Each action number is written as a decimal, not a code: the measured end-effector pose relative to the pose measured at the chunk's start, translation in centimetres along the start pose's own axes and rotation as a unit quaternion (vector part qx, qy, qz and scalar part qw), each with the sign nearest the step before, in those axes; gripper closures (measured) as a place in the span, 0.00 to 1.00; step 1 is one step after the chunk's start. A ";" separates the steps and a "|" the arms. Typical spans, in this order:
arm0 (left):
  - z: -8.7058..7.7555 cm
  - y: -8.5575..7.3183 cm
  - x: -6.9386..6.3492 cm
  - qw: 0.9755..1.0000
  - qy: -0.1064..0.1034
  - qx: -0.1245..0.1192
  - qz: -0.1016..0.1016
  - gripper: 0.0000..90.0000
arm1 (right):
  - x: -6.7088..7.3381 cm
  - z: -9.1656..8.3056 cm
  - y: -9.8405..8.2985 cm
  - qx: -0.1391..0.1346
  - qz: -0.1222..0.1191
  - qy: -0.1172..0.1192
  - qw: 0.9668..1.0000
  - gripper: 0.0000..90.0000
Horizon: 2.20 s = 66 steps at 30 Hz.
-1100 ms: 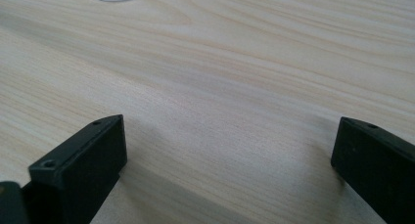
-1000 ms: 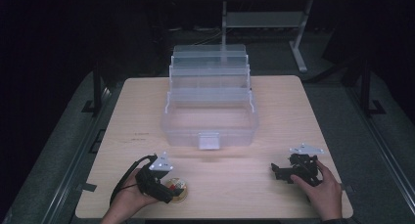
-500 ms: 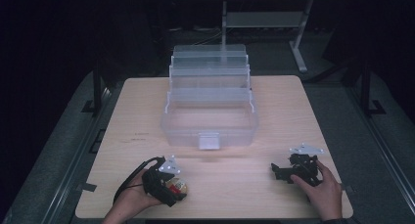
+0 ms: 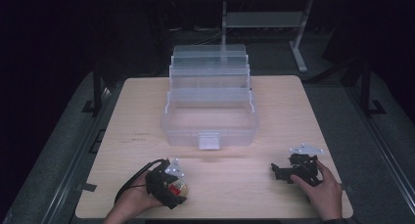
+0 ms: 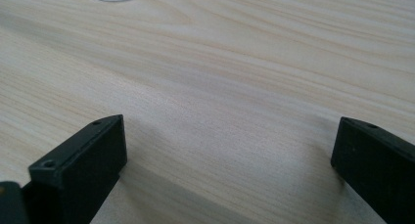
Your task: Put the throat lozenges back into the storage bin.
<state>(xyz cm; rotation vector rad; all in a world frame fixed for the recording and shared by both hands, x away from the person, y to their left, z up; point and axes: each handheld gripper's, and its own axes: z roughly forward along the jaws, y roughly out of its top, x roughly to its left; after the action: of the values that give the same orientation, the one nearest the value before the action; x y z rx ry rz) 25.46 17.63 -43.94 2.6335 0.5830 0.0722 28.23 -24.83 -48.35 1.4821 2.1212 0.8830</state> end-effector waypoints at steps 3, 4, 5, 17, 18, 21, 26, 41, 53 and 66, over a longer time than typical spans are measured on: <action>0.2 0.0 0.0 1.000 0.001 0.007 0.003 0.16 | 0.0 0.0 0.0 0.000 0.000 0.000 1.000 0.00; 0.2 0.0 0.0 1.000 0.001 0.007 0.002 0.16 | 0.0 0.0 0.0 0.000 0.000 0.000 1.000 0.00; 0.3 0.0 -0.1 1.000 0.002 0.009 0.002 0.16 | 0.0 0.0 0.0 0.000 0.000 0.000 1.000 0.00; 0.5 0.0 -0.1 1.000 0.007 0.025 0.011 0.17 | 0.0 0.0 0.0 0.000 0.000 0.000 1.000 0.00; 0.6 0.0 -0.1 1.000 0.006 0.026 0.011 0.17 | 0.0 0.0 0.0 0.000 0.000 0.000 1.000 0.00; 0.7 0.0 -0.2 1.000 0.007 0.027 0.012 0.17 | 0.0 0.0 0.0 0.000 0.000 0.000 1.000 0.00; 0.6 0.0 -0.1 0.999 0.006 0.028 0.017 0.21 | 0.0 0.0 0.0 0.000 0.000 0.000 1.000 0.00; 0.6 0.1 -0.2 0.999 0.009 0.029 0.020 0.22 | 0.0 0.0 0.0 0.000 0.000 0.000 1.000 0.00; -0.4 0.5 0.1 1.000 0.012 0.020 0.012 0.22 | 0.0 0.0 0.0 0.000 0.000 0.000 1.000 0.00; -1.5 1.3 0.6 1.000 0.008 0.014 0.009 0.22 | 0.0 0.0 0.0 0.000 0.000 0.000 1.000 0.00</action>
<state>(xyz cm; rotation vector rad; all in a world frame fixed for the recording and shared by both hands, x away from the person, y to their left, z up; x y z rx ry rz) 26.27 17.44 -42.11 2.6675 0.5695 0.0905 28.22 -24.83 -48.35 1.4829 2.1210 0.8833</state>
